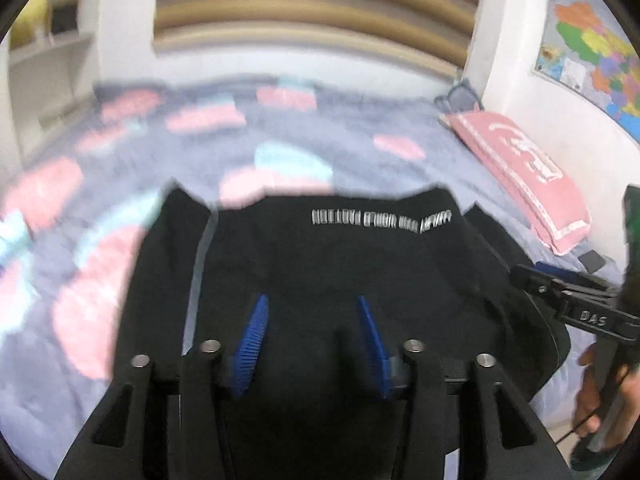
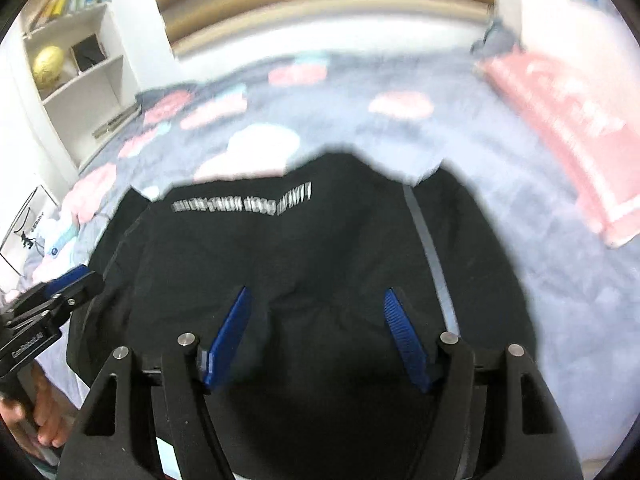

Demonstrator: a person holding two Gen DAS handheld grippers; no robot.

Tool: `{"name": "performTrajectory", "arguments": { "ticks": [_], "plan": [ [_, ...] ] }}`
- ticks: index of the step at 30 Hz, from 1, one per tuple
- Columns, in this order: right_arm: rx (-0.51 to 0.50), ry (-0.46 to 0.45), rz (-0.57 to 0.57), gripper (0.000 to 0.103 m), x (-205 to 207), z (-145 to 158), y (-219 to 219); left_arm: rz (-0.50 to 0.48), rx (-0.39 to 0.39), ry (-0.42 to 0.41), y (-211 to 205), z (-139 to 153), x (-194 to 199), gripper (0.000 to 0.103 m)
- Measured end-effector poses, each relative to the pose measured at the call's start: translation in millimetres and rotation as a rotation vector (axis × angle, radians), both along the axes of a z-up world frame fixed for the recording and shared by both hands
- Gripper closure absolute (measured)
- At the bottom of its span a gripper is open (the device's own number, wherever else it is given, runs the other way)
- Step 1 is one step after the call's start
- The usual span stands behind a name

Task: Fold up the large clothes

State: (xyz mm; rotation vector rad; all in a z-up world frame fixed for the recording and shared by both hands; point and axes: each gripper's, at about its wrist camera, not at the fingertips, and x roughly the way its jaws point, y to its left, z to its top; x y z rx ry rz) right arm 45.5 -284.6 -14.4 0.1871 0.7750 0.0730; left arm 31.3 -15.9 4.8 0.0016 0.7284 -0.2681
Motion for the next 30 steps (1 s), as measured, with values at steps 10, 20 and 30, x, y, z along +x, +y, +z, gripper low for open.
{"name": "performTrajectory", "arguments": {
  "ticks": [10,20,30],
  "plan": [
    [-0.075,-0.176,-0.038,0.006,-47.0,66.9,24.7,0.023,0.001,-0.202,-6.7,64.6,-56.2,0.023],
    [-0.089,-0.096,-0.024,0.006,-39.7,33.5,46.1,0.131,0.086,-0.148,0.4,46.6,-51.4,0.023],
    [-0.082,-0.086,-0.047,0.006,-43.3,32.3,43.7,0.144,0.091,-0.175,-6.8,48.6,-59.5,0.023]
  ]
}}
